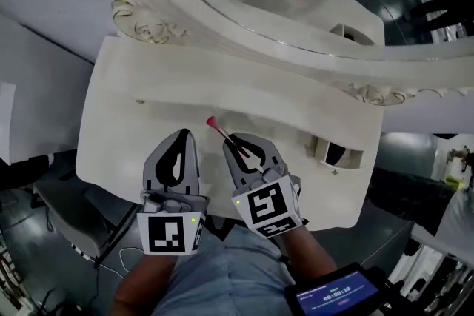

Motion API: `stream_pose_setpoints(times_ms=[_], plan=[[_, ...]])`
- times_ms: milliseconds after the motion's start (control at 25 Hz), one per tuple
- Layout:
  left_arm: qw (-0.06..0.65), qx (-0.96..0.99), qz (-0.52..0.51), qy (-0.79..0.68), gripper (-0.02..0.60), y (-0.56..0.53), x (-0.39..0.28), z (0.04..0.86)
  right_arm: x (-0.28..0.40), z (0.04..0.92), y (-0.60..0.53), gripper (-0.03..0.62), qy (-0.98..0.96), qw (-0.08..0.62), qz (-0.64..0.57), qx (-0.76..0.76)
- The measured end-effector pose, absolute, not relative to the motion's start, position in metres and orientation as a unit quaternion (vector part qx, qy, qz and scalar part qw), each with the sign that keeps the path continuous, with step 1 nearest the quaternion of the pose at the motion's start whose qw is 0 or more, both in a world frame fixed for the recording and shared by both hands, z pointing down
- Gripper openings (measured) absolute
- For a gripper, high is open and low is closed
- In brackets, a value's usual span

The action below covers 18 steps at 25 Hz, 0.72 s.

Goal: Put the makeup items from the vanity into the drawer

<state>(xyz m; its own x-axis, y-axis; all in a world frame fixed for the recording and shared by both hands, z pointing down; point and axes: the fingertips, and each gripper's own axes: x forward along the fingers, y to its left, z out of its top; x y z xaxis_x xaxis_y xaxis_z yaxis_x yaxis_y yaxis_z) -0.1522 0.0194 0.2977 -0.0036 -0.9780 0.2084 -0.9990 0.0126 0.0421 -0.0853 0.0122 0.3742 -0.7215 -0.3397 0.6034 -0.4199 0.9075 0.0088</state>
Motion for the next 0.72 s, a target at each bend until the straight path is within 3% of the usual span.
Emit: stream_pose_setpoints(times_ms=[480,720], plan=[[0.085,0.815,0.071,-0.569,0.000,-0.048,0.036,0.309,0.101,0.374,-0.026,0.040,-0.886,0.311,0.104,0.327],[0.086,0.842,0.075,-0.527,0.000,-0.058,0.096,0.313,0.167,0.376,-0.028,0.040,-0.871,0.323,0.115,0.352]])
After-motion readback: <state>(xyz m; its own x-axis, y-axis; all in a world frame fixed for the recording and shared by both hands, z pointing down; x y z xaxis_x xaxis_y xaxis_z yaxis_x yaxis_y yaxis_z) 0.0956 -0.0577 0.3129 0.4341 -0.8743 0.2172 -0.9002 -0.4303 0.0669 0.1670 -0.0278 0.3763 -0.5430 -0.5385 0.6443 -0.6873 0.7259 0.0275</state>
